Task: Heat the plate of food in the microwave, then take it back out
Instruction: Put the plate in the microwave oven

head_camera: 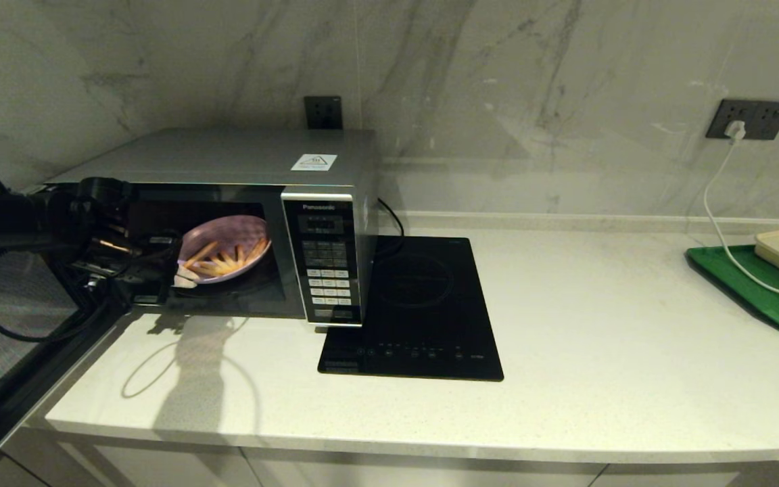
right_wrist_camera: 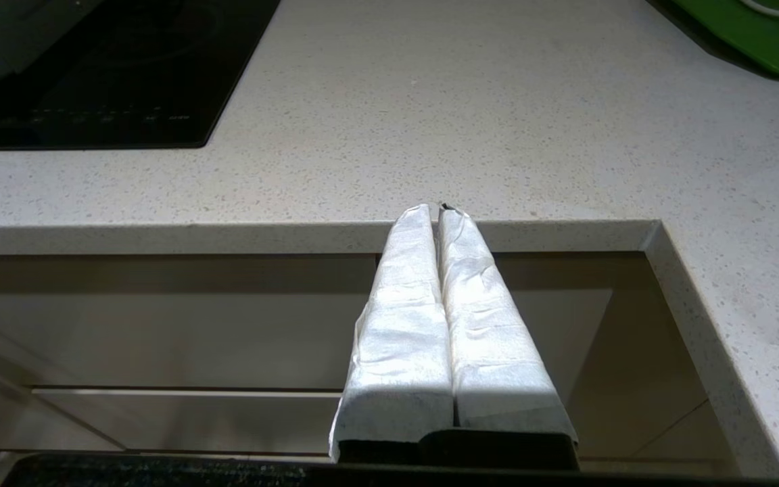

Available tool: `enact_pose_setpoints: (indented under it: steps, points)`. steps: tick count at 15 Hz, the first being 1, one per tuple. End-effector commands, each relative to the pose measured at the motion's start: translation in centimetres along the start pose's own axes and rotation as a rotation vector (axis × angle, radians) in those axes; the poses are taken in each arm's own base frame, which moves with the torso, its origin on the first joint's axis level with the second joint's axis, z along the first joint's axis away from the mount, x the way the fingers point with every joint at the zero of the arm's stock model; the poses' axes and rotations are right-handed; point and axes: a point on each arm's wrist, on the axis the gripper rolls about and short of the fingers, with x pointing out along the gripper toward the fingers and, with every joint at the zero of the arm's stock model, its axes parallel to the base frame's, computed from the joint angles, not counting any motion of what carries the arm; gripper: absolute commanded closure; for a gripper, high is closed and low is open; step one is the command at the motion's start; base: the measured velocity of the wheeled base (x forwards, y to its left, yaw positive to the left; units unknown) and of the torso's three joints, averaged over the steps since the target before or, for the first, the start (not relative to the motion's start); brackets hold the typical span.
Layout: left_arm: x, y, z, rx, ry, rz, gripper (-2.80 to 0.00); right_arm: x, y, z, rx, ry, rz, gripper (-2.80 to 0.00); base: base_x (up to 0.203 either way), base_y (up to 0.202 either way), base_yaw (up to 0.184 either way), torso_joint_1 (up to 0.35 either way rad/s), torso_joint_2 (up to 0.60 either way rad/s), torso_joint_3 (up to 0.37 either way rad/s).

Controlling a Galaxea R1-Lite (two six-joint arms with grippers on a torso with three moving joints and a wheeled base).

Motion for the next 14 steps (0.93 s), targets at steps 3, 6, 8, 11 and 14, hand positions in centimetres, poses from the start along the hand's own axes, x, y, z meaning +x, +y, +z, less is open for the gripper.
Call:
enact_pose_setpoints:
  steps: [3, 6, 8, 11, 14]
  points:
    - [0.53, 0.15, 0.57, -0.020, -0.008, 0.008, 0.00, 0.01, 0.00, -0.01, 0.000, 0.001, 0.000, 0.00, 0.000, 0.000, 0.000, 0.000, 0.00, 0.000]
    - [0.89, 0.38, 0.63, -0.023, -0.005, 0.019, 0.00, 0.00, 0.00, -0.01, 0.000, 0.000, 0.000, 0.00, 0.000, 0.000, 0.000, 0.000, 0.00, 0.000]
    - [1.15, 0.44, 0.62, -0.024, -0.003, 0.024, 0.00, 0.01, 0.00, -0.01, 0.000, 0.002, 0.000, 0.00, 0.000, 0.000, 0.000, 0.000, 0.00, 0.000]
    - [1.18, 0.37, 0.43, -0.018, -0.001, 0.023, 0.00, 0.01, 0.00, -0.01, 0.000, 0.002, 0.000, 0.00, 0.000, 0.000, 0.000, 0.000, 0.00, 0.000]
    - [1.16, 0.33, 0.43, -0.018, -0.001, 0.021, 0.00, 0.00, 0.00, -0.01, 0.000, 0.001, 0.000, 0.00, 0.000, 0.000, 0.000, 0.000, 0.00, 0.000]
